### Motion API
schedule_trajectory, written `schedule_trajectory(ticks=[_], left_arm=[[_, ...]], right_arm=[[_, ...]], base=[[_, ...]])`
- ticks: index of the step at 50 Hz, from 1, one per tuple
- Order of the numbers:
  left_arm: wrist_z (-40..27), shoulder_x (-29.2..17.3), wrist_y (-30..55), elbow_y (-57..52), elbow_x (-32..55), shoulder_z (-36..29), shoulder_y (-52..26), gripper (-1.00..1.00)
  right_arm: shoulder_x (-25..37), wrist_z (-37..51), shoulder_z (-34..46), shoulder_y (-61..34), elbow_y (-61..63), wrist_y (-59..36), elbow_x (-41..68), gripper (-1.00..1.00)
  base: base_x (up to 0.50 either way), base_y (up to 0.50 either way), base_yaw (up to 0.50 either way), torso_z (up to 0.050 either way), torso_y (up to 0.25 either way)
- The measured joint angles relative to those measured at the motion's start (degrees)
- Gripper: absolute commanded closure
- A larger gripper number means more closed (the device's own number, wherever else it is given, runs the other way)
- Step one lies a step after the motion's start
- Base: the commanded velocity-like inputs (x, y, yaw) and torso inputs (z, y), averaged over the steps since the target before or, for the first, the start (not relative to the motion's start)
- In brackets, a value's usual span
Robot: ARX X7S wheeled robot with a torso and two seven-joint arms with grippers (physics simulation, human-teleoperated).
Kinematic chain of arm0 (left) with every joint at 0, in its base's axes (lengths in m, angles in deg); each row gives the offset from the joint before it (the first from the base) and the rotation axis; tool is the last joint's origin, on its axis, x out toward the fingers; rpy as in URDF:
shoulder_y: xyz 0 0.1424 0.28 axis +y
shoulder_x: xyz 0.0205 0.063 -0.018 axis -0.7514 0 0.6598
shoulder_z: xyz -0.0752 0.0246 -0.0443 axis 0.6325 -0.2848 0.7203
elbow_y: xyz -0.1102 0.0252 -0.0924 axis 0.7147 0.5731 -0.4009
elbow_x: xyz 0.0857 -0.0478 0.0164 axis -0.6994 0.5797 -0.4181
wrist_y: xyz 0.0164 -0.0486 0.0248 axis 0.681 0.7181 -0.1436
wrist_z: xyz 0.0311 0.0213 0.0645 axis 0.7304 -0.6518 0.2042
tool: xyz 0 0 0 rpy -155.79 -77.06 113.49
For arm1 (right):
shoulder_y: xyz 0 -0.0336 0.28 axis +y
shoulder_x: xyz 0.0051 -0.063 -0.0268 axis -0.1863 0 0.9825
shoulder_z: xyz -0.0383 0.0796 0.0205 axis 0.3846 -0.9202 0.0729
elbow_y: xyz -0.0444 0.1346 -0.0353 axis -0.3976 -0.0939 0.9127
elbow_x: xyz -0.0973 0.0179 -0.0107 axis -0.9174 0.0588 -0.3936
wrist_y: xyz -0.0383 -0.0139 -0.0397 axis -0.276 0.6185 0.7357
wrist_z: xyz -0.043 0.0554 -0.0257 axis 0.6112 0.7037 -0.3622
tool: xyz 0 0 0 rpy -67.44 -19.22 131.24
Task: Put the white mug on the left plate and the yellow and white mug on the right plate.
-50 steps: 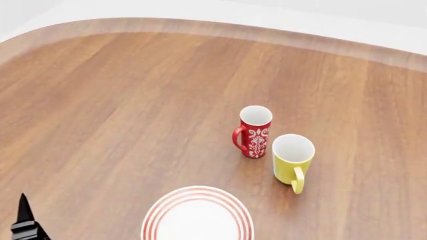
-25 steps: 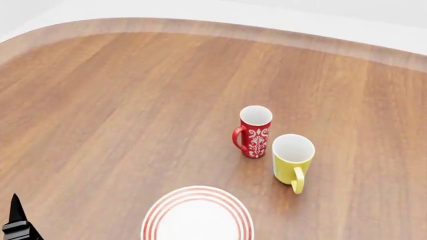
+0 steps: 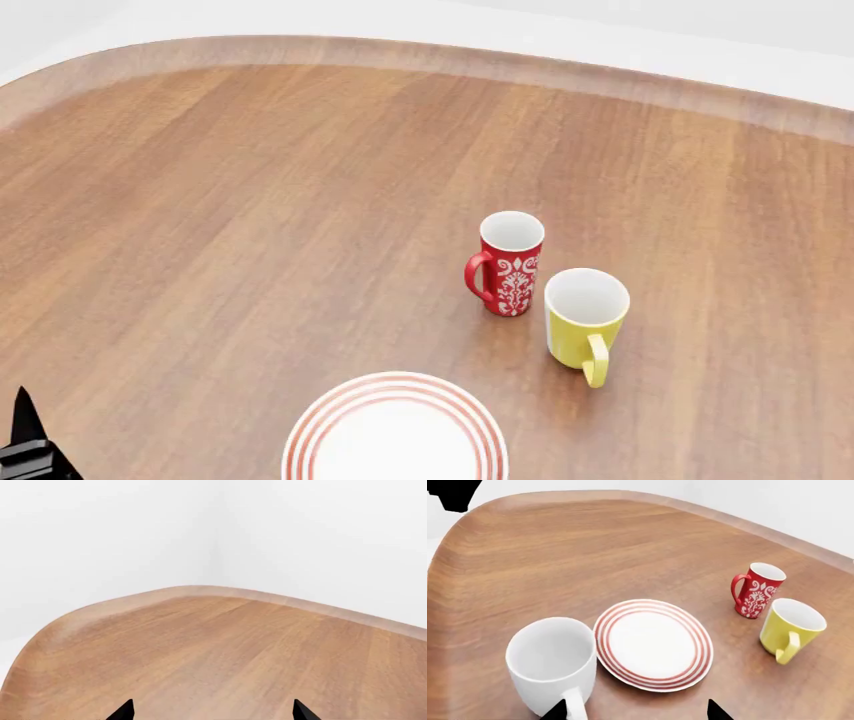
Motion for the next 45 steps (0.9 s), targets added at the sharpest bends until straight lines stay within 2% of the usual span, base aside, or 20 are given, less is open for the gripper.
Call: schedule_trajectory(ticks=[16,45], left_arm=[[-0.7,-0.2,0.3,-0.3,0.7,-0.1,0.1,-1.00],[-1.4,-0.8,-0.3,-0.3,1.3,-0.4,0.2,-1.00]], right_arm=[[-1.3,-4.4,7.5,-11.3,-3.3,-8.0,0.3,-1.00],[-3.9,-12.8,15.0,-24.5,-11.8,-14.4,-0.1,-1.00]], base=[[0.00,0.00,0.00,0.000,0.000],[0.00,0.00,0.00,0.000,0.000]])
